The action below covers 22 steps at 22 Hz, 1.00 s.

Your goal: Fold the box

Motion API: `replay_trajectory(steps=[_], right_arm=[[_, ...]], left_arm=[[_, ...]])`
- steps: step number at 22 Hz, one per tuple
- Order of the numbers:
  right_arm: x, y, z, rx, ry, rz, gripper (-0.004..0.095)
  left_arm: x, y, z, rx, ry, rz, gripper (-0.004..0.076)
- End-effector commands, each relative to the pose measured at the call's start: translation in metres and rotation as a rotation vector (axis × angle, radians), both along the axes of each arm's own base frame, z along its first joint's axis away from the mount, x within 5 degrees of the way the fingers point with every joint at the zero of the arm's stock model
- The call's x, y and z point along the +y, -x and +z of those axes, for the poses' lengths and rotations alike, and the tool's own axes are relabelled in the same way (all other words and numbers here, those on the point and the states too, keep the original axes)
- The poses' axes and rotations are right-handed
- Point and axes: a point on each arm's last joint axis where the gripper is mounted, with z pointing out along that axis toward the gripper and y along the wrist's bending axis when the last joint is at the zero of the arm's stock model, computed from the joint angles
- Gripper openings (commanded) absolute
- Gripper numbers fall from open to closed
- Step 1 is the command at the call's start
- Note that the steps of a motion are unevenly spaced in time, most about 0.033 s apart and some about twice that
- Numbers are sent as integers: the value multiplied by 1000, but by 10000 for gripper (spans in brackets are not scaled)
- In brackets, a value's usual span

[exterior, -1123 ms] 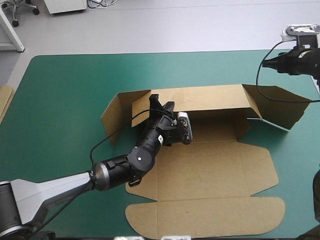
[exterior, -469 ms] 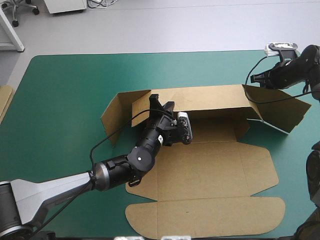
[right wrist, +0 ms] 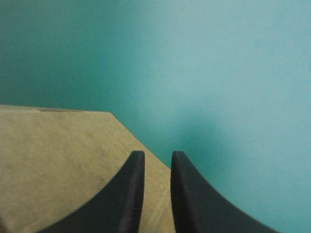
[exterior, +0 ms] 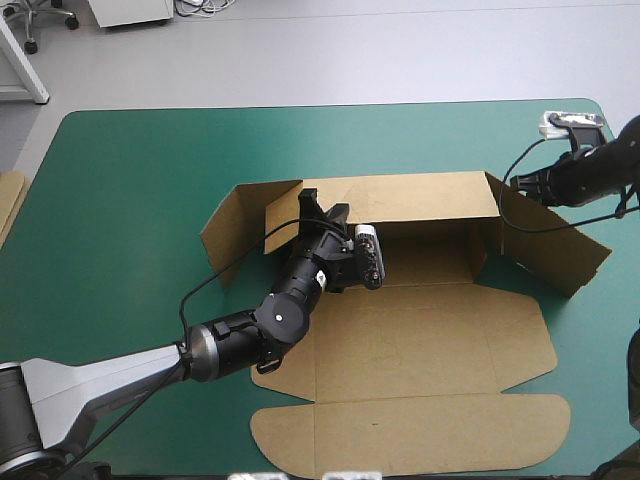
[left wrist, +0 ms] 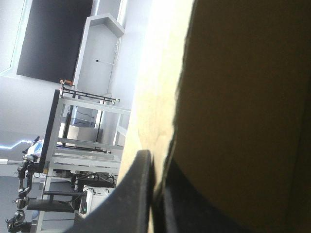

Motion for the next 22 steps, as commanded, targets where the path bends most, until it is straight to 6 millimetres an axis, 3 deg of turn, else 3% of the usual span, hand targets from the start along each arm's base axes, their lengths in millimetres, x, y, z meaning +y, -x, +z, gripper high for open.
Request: replay_trajectory(steps=[1, 4, 10, 16, 22], right_arm=[[-2, 20, 10, -90, -33, -7, 187], [-2, 31, 8, -118, -73, 0, 187], [-2, 40, 25, -188, -173, 11, 189], [6, 48, 16, -159, -198, 121, 248], [14, 88, 9, -285, -52, 193, 265]], left_arm=[[1, 3, 16, -40, 41, -18, -10], [1, 3, 16, -40, 40, -18, -10], [1, 3, 16, -41, 39, -19, -10], [1, 3, 16, -41, 39, -19, -10], [1, 3, 16, -41, 39, -19, -10]])
